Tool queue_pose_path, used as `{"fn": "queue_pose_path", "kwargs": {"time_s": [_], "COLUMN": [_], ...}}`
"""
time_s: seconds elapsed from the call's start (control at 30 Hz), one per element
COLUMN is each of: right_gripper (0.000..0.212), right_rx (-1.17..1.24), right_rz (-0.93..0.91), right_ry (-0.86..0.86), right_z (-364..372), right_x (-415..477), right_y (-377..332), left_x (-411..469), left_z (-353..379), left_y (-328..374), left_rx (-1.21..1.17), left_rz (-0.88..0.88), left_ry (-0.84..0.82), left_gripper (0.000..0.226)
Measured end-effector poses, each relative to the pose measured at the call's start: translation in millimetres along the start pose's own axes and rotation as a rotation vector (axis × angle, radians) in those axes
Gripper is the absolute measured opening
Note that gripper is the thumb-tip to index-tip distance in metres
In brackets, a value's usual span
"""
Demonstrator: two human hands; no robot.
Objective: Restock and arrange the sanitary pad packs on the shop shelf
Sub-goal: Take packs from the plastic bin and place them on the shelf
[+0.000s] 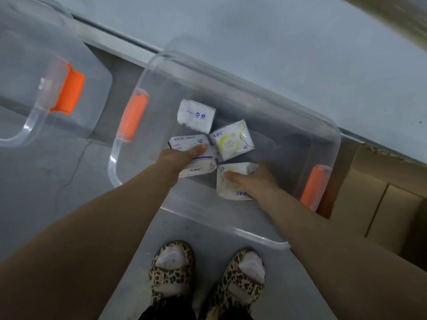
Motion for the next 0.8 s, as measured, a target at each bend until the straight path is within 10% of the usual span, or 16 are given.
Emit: {"fn": "queue_pose_path", "kwargs": {"time_s": [0.1,0.27,0.4,0.8], "right_gripper": [0.079,0.099,0.063,0.047], "right_rx": [0.172,0.34,0.452,0.846], "right_rz": [0.056,0.115,0.098,-0.054], "right_ry": [0.041,0.059,0.02,0.079], "right_z": [-13.2,-45.7,-73.6,-192.9], "right_x": [-32.7,-104.3,-169.8,-402.8], "right_y": [-0.2,-22.6,-60.6,-203.0], "left_x": [-35.7,-113.0,-201.4,-506.1], "left_z": [-5.3,-29.1,-50.2,-73.2], "left_y": [-1.1,9.1,30.6,75.8], "left_rx": [-0.032,0.04,-0.052,-0.098], "left_rz": [-0.008,0.011,0.06,0.151], "left_ry": [-0.061,-0.116,-0.135,-0.44], "left_gripper": [0.057,0.089,0.038,0.039]}}
Point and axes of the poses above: each hand's wrist, its own x-axis towards the middle knuckle, its own z-axis out of the palm, y = z × x, the point moved 10 cm from there along x, towards the middle knuckle, and after that the axes turned 10 degrees about -z, right-handed, at the moved point
